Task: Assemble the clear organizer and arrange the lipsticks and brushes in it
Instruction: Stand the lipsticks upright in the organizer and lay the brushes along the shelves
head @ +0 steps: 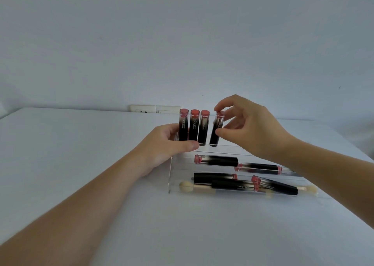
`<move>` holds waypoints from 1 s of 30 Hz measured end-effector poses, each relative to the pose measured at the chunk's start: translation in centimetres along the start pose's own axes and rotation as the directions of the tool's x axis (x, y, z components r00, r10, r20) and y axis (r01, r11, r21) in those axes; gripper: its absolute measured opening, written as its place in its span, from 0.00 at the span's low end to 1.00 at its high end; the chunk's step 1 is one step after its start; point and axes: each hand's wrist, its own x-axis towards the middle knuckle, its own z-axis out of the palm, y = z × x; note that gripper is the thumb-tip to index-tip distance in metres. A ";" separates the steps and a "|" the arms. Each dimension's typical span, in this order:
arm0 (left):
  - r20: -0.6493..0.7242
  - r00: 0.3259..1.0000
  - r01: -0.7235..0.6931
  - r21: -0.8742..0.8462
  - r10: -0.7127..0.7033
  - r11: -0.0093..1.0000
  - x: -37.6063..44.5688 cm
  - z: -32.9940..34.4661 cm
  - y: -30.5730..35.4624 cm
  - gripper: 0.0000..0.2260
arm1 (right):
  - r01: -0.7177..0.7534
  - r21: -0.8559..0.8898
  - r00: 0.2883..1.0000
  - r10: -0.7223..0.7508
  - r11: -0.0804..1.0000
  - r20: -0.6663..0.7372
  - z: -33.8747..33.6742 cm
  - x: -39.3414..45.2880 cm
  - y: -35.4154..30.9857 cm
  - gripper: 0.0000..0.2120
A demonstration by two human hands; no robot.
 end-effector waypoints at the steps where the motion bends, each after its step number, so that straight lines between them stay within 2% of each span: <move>1: -0.002 1.000 -0.002 0.001 0.002 1.000 0.0 0.0 0.0 0.20 | 0.005 0.003 1.000 -0.005 1.000 -0.002 0.1 0.0 0.1 0.18; 10: -0.002 1.000 -0.013 0.021 0.013 1.000 0.1 0.0 -0.1 0.19 | 0.040 -0.007 0.999 -0.040 0.999 0.009 1.0 0.5 0.3 0.29; 30: -0.008 1.000 -0.006 0.037 0.006 0.999 0.1 0.0 0.0 0.20 | 0.029 -0.015 0.999 -0.028 0.999 0.040 0.9 0.4 0.3 0.31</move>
